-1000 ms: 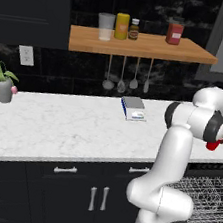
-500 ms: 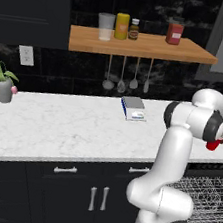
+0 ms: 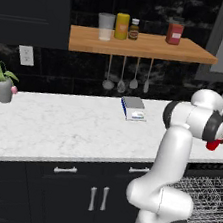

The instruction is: Pick up the cup and bowl from the counter, place them in the dishwasher, and close the dishwasher door.

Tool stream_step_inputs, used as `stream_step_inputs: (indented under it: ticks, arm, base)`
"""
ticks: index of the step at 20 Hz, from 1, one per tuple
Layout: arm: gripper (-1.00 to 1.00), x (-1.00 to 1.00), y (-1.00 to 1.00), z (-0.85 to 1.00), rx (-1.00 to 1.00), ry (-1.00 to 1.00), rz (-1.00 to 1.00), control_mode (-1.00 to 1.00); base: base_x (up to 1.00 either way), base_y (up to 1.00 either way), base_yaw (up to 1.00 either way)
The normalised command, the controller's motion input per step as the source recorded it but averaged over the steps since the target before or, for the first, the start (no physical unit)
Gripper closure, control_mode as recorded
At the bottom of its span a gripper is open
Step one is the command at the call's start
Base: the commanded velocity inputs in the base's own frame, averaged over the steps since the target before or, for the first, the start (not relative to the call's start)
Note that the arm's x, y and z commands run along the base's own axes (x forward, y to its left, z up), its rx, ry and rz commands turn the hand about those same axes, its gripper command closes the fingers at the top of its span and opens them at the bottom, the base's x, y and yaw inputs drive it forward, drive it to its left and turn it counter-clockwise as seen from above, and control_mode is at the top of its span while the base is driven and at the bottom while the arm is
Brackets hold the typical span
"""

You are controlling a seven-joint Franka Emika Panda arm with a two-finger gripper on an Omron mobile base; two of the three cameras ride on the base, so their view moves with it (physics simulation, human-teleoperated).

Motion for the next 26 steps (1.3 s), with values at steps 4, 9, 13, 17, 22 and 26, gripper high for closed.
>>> stream_step_inputs:
  ticks: [4, 9, 13, 17, 22, 26]
  arm:
    - [-1.0, 0.0, 0.11, -0.13, 0.0, 0.03, 0.05, -1.0]
    - [-1.0, 0.22, -0.18, -0.01, 0.03, 0.01, 0.0, -1.0]
    - [-1.0, 0.33, 0.0, -0.16, 0.0, 0.01, 0.01, -1.0]
    - [-1.0, 0.21, 0.01, -0.16, 0.0, 0.0, 0.0, -1.0]
    - [1.0, 0.0, 0.01, 0.0, 0.0, 0.01, 0.01, -1.0]
    - [1.0, -0.01, 0.0, 0.0, 0.0, 0.01, 0.0, -1.0]
  base:
    - [0.0, 0.0, 0.0]
    - [0.0, 0.0, 0.0]
    - [0.0, 0.0, 0.0]
    - [0.0, 0.0, 0.0]
    - [0.0, 0.0, 0.0]
    - [0.0, 0.0, 0.0]
